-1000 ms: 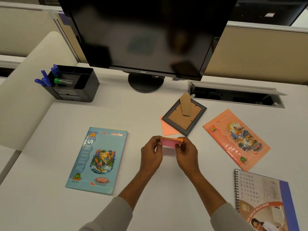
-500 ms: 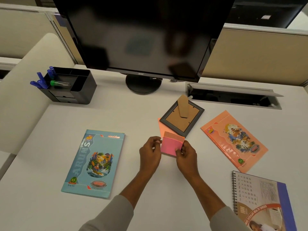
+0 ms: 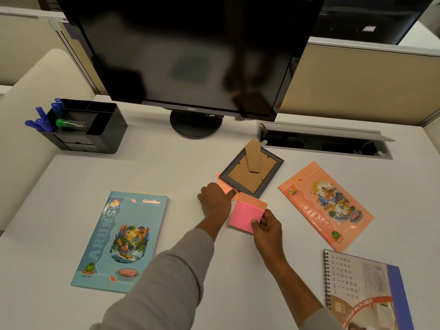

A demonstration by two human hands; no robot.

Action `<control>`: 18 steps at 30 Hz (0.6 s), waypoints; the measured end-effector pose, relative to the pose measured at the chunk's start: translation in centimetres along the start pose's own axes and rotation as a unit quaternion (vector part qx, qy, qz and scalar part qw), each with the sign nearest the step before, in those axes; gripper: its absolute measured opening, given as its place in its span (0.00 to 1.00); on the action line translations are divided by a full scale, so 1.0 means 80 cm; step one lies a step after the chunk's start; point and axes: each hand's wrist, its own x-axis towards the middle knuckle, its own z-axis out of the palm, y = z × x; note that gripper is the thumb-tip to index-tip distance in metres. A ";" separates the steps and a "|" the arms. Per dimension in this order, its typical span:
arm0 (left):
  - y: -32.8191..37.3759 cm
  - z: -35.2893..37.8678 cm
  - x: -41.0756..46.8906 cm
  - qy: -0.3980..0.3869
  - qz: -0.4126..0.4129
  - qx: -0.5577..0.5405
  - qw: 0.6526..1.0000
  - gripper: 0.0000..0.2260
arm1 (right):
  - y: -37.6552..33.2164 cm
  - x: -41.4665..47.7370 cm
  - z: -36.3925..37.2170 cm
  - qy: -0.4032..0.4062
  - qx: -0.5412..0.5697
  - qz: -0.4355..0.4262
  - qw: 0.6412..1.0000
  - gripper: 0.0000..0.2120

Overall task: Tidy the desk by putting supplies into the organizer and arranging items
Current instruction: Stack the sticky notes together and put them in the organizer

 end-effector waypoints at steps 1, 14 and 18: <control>0.004 -0.001 0.001 -0.006 0.009 0.014 1.000 0.24 | 0.001 0.001 -0.001 -0.001 0.001 0.001 1.000 0.14; 0.017 -0.004 0.018 -0.059 -0.061 0.019 0.996 0.21 | 0.005 0.004 -0.002 -0.015 0.017 0.011 1.000 0.14; 0.024 0.002 0.013 -0.041 -0.050 0.058 0.996 0.18 | 0.006 0.005 -0.002 -0.018 0.016 0.014 1.000 0.12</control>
